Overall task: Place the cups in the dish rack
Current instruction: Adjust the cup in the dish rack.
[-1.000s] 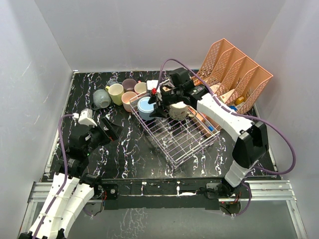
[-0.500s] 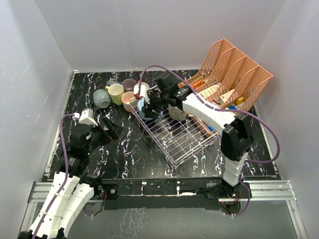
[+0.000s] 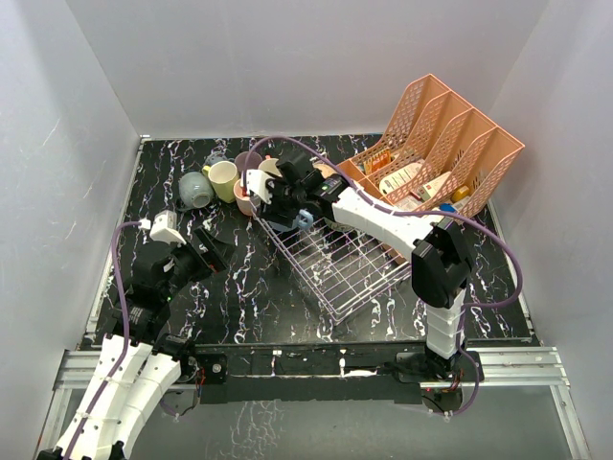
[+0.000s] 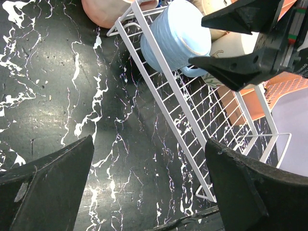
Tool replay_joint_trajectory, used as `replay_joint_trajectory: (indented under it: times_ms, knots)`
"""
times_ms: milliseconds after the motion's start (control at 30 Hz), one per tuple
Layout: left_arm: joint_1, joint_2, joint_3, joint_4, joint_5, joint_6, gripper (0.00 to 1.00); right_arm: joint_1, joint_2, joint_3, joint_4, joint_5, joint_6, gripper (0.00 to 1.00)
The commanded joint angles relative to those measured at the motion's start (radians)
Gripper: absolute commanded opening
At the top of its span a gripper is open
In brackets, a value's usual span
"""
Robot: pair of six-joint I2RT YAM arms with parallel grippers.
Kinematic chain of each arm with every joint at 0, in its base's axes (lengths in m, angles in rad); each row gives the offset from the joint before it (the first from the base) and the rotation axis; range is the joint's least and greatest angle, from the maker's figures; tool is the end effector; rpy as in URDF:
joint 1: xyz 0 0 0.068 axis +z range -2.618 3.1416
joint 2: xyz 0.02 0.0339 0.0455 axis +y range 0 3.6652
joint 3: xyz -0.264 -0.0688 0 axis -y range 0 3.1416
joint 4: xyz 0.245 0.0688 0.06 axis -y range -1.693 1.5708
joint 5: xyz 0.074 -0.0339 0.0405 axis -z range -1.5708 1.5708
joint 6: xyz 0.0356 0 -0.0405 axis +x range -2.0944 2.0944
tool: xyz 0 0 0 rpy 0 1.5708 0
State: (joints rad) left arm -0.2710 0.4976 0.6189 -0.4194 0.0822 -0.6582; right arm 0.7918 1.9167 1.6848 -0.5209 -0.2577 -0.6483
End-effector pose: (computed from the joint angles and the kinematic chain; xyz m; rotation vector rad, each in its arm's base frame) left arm 0.1231 -0.0372 0.2966 -0.3138 1.9052 -0.7099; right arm 0.3033 0.3201 0.2898 -1.6265 1.6569 0.3716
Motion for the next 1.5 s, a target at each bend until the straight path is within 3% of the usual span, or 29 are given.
replay_joint_trajectory:
  times_ms: [0, 433, 667, 1067, 1300, 1400, 1467]
  knots:
    - [0.004, -0.005, -0.004, 0.005, -0.008, 0.008, 0.97, 0.009, -0.005, -0.017, 0.125, 0.155, 0.013, 0.56]
    - [0.003, 0.010, -0.012, 0.026, 0.011, 0.005, 0.97, -0.001, -0.043, -0.099, 0.173, 0.305, -0.008, 0.44]
    - [0.004, 0.024, -0.005, 0.031, 0.017, 0.007, 0.97, -0.017, -0.060, -0.119, 0.175, 0.303, -0.012, 0.44]
    - [0.004, 0.032, 0.012, 0.023, 0.020, 0.013, 0.97, -0.017, -0.131, -0.059, 0.097, 0.144, 0.022, 0.63]
    - [0.004, 0.054, 0.026, 0.031, 0.028, 0.016, 0.97, -0.044, -0.232, -0.097, 0.057, -0.001, 0.029, 0.64]
    - [0.003, 0.060, 0.028, 0.035, 0.031, 0.016, 0.97, -0.094, -0.266, -0.135, 0.038, -0.130, 0.030, 0.57]
    - [0.003, 0.063, 0.032, 0.036, 0.034, 0.015, 0.97, -0.121, -0.287, -0.173, 0.025, -0.204, 0.003, 0.38]
